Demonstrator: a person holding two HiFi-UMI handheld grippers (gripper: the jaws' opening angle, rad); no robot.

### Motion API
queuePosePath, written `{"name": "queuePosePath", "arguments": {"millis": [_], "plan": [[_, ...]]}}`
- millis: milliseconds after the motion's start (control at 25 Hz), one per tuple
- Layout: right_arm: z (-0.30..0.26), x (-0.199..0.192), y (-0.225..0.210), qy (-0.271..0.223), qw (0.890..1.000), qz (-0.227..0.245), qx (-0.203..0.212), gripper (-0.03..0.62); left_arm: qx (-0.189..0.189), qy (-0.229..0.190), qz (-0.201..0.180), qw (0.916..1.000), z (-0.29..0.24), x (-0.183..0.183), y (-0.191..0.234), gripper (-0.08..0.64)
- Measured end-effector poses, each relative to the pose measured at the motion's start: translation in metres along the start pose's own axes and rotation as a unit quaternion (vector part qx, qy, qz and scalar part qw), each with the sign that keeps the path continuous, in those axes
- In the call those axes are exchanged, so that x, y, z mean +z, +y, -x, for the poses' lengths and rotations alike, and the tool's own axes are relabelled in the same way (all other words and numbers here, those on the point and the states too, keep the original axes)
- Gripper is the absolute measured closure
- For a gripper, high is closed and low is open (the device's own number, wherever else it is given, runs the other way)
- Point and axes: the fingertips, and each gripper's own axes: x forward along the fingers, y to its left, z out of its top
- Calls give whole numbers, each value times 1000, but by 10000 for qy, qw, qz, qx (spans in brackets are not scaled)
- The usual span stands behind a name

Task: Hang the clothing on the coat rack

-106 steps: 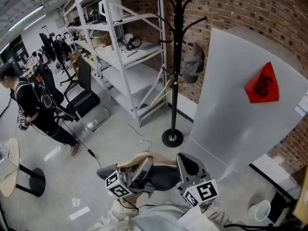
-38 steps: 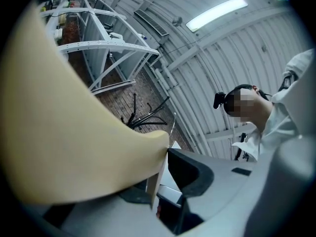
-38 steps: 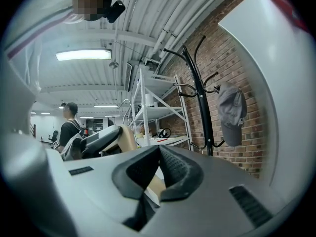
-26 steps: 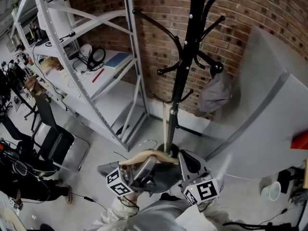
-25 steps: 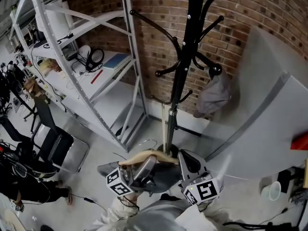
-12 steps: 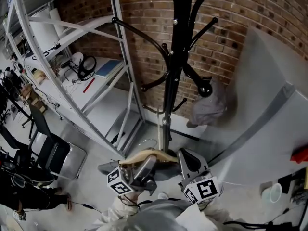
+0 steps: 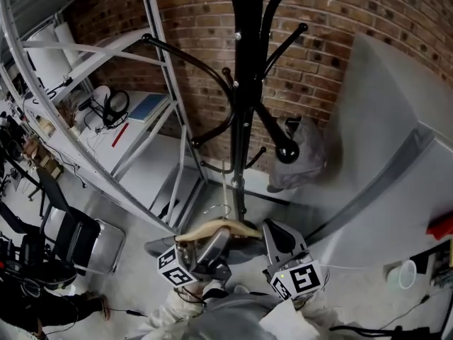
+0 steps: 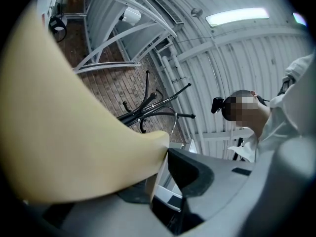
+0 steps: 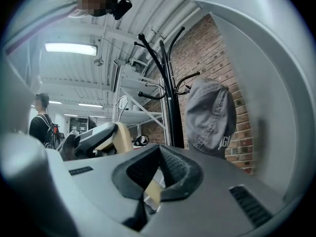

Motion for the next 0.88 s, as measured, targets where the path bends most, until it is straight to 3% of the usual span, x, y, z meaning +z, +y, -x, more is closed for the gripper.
{"name": "queuePosePath", "arguments": {"millis": [400,880], "plan": [[-14,-3,-3,58,9974,86,-716,568,-420,330,442,9976,-4,13,22,459],[-17,16,26,-291,9827,240,-1813,568,-1180,782,971,9852,5,36,25,460]]}}
